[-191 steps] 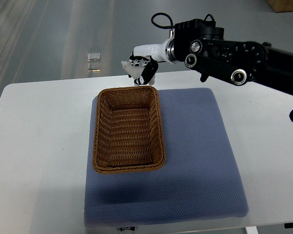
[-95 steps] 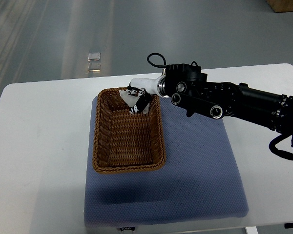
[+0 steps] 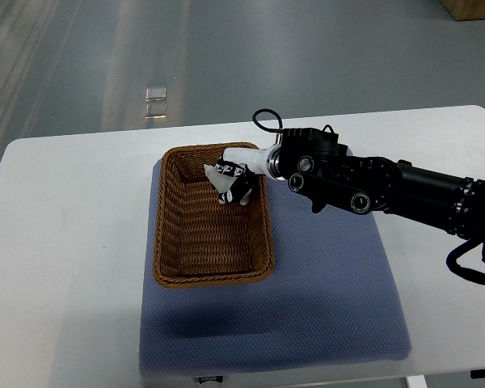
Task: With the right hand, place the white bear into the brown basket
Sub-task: 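Lower the bear into the basket and open the right hand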
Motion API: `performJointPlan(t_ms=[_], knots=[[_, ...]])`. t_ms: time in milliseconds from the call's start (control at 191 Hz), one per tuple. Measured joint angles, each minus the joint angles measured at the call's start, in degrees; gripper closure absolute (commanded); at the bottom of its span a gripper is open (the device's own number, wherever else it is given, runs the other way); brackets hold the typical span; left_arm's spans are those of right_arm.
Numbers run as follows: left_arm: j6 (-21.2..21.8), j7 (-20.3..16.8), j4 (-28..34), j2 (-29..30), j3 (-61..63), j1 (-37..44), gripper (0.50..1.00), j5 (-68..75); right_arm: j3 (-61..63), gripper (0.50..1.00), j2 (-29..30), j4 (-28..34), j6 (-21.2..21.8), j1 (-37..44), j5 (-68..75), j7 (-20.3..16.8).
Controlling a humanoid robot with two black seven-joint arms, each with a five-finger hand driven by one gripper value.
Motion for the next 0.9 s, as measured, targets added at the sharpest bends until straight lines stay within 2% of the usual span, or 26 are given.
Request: performJointPlan(t_ms=[73, 147, 273, 325, 383, 456, 482, 902], knots=[[0.0, 0.0, 0.0, 0.0, 0.0, 0.0, 0.5, 0.0, 0.07, 0.92, 0.0, 0.14, -0.4, -0.75, 0.11, 0.31], [0.0, 0.0, 0.0, 0.0, 0.0, 0.0, 0.5, 0.0, 0.13, 0.889, 0.0, 0.24, -0.56, -1.29, 0.18, 0.39], [0.0, 0.0, 0.0, 0.0, 0.0, 0.0, 0.5, -0.02, 0.13, 0.718, 0.0, 0.46, -0.58, -2.29, 0.23, 0.56], [0.0, 0.0, 0.0, 0.0, 0.0, 0.0, 0.5, -0.03, 0.14, 0.701, -0.01, 0.51, -0.59, -2.6, 0.26, 0.76], [0.0, 0.0, 0.0, 0.0, 0.0, 0.0, 0.5, -0.04, 0.15, 0.642, -0.01, 0.56, -0.59, -2.77, 0.3, 0.92], [0.0, 0.0, 0.01, 0.0, 0.0, 0.0, 0.5, -0.05, 0.18, 0.628, -0.02, 0.6, -0.59, -2.87, 0.32, 1.03], [0.0, 0.0, 0.01, 0.0, 0.0, 0.0, 0.5, -0.05, 0.2, 0.603, -0.02, 0.6, -0.59, -2.88, 0.32, 1.04], [0.0, 0.0, 0.08, 0.0, 0.0, 0.0, 0.5, -0.07, 3.0, 0.583, 0.01, 0.62, -0.21, -1.56, 0.39, 1.05]])
